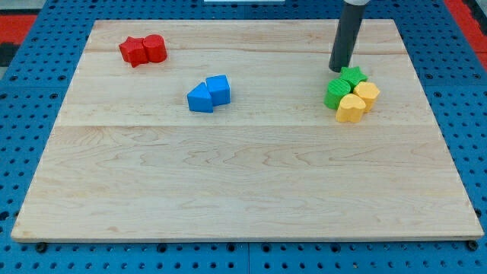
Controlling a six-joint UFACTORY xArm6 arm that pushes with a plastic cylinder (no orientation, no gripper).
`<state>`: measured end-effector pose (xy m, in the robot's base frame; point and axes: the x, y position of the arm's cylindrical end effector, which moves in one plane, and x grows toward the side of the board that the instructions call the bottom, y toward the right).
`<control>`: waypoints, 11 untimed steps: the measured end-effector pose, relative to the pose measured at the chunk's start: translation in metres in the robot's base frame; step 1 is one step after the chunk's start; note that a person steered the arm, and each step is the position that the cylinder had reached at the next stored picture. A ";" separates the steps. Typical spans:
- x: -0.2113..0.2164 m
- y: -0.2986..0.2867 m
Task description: Push the blue triangle below the blue cube
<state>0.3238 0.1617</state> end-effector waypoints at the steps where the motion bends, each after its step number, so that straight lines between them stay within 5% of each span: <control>1: 0.000 -0.002; 3: -0.029 -0.052; 6: 0.009 -0.254; 9: 0.080 -0.263; 11: 0.071 -0.228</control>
